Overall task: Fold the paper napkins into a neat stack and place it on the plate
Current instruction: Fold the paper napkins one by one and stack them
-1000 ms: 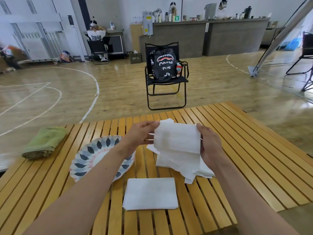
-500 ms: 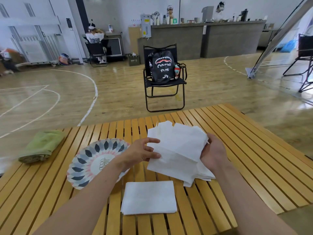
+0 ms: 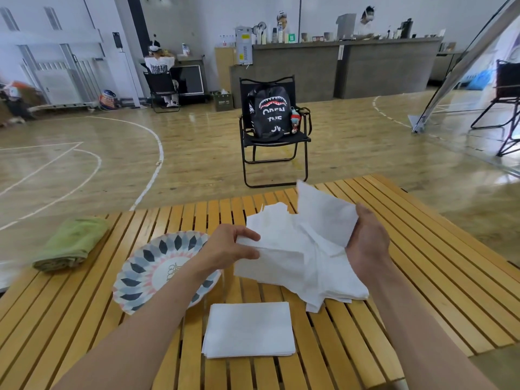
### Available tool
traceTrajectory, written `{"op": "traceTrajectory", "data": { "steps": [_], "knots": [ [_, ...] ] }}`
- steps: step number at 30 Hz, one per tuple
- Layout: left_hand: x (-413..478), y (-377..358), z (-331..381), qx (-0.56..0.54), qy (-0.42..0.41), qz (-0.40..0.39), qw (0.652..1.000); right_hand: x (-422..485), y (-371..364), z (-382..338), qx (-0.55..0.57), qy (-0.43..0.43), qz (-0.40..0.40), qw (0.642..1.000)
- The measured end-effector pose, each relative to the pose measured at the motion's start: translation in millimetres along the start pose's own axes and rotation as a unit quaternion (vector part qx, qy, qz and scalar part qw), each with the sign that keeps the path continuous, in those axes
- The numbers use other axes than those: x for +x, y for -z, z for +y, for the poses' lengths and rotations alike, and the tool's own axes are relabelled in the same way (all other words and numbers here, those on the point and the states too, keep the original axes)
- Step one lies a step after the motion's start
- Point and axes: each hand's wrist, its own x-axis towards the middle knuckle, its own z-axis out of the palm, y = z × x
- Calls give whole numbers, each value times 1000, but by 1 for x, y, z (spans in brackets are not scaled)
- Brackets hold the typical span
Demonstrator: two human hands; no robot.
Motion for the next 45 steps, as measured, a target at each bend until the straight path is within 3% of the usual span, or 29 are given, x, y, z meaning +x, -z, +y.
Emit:
{"op": "traceTrajectory", "data": {
  "steps": [4, 8, 12, 16, 19, 21, 24, 27, 31, 34, 38, 45],
  "knots": [
    [6, -4, -4, 46, 29, 37, 998, -6, -4, 1, -57, -74, -51, 994],
    [6, -7, -9, 111, 49, 52, 991, -9, -7, 8, -105, -88, -87, 987],
    [8, -10, -13, 90, 65, 34, 993, -2, -2, 22, -159, -129, -97, 974],
    [9, -10, -11, 84, 53, 47, 994, -2, 6, 36, -293, -157, -147, 932],
    [2, -10, -3, 122, 34, 72, 989, -4, 6, 40, -450, -92, -151, 875],
    [0, -9, -3, 184, 6, 96, 978, -7, 4, 35, -482, -43, -168, 859],
    [0, -4, 3, 115, -23, 101, 988, -11, 1, 21, -413, -34, -260, 872],
    [-3, 1, 13, -52, 12, 30, 998, -17, -4, 12, -338, -32, -316, 886],
    [-13, 2, 21, -253, 53, -78, 963, -19, -13, 16, -288, 13, -245, 926],
    [-14, -2, 22, -348, 94, -80, 929, -14, -12, 23, -261, 22, -184, 947],
    [-14, -6, 17, -366, 140, -76, 917, -8, -8, 28, -263, 27, -151, 953],
    [-12, -7, 7, -352, 134, -103, 921, 0, -11, 38, -285, 21, -128, 950]
  ]
}}
